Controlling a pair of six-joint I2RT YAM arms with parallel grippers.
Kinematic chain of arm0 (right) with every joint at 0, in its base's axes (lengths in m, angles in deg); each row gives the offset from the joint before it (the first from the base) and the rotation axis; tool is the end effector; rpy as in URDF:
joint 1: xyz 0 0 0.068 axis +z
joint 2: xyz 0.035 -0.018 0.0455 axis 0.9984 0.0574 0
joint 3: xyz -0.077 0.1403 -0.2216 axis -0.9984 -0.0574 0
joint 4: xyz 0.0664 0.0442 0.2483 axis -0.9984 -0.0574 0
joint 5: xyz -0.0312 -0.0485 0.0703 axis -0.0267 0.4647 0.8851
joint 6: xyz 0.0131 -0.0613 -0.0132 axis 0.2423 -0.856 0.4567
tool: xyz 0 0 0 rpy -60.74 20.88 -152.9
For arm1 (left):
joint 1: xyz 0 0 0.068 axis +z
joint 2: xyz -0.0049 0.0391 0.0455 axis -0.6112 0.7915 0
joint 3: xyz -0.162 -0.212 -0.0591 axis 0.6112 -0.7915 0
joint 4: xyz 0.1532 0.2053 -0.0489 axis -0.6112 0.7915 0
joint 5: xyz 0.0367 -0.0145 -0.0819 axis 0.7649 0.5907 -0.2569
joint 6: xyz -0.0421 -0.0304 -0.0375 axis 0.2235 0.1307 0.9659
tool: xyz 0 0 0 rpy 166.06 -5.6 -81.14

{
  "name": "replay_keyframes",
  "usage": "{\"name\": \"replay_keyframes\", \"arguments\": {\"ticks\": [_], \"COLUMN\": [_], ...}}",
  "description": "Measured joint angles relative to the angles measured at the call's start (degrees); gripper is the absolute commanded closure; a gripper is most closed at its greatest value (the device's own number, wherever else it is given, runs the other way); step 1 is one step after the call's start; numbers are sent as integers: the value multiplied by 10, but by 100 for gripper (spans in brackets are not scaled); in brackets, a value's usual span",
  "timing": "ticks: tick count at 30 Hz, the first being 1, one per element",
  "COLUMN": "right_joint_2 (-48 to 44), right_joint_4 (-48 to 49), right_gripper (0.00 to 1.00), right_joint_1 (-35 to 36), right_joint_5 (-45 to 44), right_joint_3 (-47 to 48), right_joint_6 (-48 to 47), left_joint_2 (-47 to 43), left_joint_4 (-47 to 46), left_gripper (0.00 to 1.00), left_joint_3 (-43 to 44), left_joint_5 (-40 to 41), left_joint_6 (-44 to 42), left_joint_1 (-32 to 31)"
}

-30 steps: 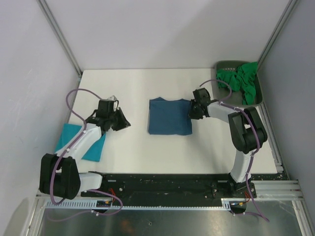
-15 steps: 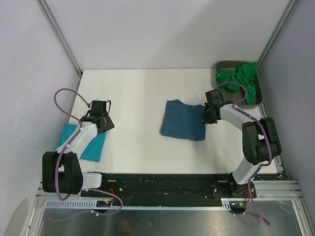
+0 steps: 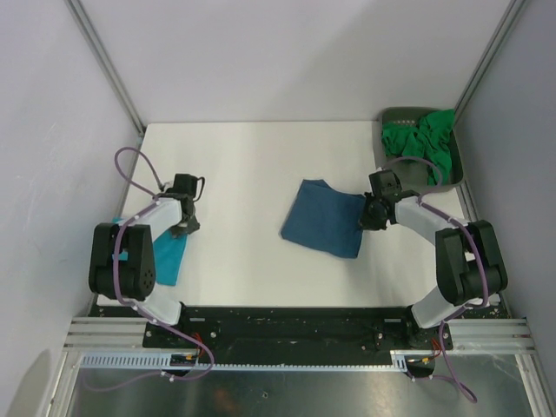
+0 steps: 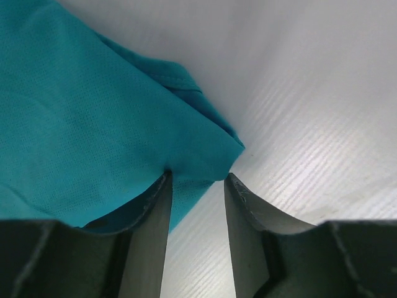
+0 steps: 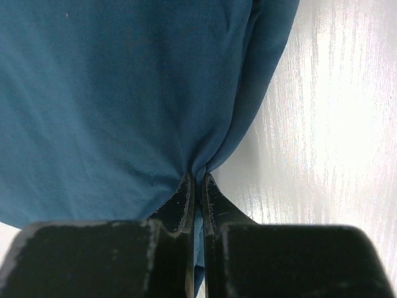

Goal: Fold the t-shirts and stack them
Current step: Put the neatly folded tshirt into the corner of the board with the left arm

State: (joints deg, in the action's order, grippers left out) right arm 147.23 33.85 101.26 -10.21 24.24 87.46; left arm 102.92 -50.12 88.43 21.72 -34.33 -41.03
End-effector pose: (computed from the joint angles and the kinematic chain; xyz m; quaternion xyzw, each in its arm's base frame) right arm 0.3007 0.0788 0.1681 0.1020 0.9636 0.0945 0.2283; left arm 0.2897 0.0031 0.1572 -0.2286 0.9360 0.1493 0.2220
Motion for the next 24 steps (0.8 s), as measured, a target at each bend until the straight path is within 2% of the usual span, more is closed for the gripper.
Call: {"name": "replay_keyframes", "arguments": {"ticks": [3, 8, 10, 18, 24], "right_joint_2": [-2, -8, -12, -28, -31], "right_joint_4": [6, 10, 10, 9, 7], "right_gripper": [99, 99, 99, 99, 100], "right_joint_1": [-6, -12, -13, -28, -42], "right_joint_5": [11, 21, 22, 20, 19], "right_joint_3": [-2, -4, -5, -16, -30], "right_joint_6": [-2, -4, -6, -11, -11], "left_joint_2": [18, 47, 51, 48, 41], "left_joint_4": [3, 3, 3, 5, 11], "left_gripper": [62, 90, 98, 100, 100], "left_joint_3": [5, 24, 26, 28, 37], "left_joint_5": [9, 17, 18, 2, -37], "left_joint_6": [0, 1, 1, 20, 96], "left_joint_1": [0, 0, 0, -24, -105]}}
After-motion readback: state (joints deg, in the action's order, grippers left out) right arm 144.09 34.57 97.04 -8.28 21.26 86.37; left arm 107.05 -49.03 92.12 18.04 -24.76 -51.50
